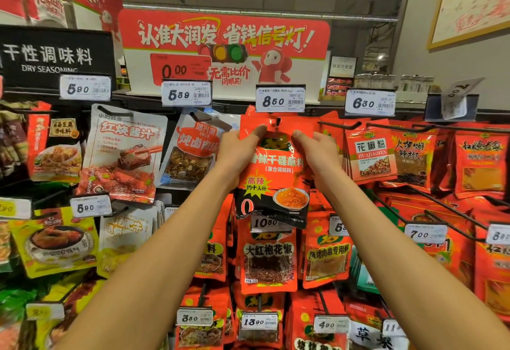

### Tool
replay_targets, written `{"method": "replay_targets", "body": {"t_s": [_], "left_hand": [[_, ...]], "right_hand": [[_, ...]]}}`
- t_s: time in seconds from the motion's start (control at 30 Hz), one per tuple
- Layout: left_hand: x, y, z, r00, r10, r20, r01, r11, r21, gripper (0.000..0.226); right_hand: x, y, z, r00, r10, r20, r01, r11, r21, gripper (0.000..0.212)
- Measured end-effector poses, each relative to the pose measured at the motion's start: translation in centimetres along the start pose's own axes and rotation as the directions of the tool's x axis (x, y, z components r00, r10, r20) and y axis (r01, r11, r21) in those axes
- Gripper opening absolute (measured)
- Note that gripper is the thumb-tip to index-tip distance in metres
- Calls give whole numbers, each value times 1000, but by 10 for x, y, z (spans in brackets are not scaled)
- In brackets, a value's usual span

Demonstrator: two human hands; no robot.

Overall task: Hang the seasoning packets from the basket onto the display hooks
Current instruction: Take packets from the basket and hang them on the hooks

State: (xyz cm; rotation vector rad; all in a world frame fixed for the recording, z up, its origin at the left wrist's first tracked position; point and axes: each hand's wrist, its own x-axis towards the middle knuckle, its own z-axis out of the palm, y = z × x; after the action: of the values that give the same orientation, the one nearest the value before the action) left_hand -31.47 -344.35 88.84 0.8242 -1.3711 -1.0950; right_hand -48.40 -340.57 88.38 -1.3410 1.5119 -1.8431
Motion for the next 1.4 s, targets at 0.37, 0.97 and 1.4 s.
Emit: {"method": "replay_targets", "body": {"t_s": [0.37,0.97,1.4], "left_hand": [[19,-26,-10,999,38,5,-39,994,99,10],[65,-46,11,986,-113,-125,128,984,122,46],[-90,-10,-3,999,-52,-2,52,999,2,16]], "right_hand": [[29,13,12,996,-31,-83,19,991,-133,31],[69,21,18,992,100,-80,-117,958,-260,27],[-48,29,-118,971,157,180,-183,974,135,19]]}}
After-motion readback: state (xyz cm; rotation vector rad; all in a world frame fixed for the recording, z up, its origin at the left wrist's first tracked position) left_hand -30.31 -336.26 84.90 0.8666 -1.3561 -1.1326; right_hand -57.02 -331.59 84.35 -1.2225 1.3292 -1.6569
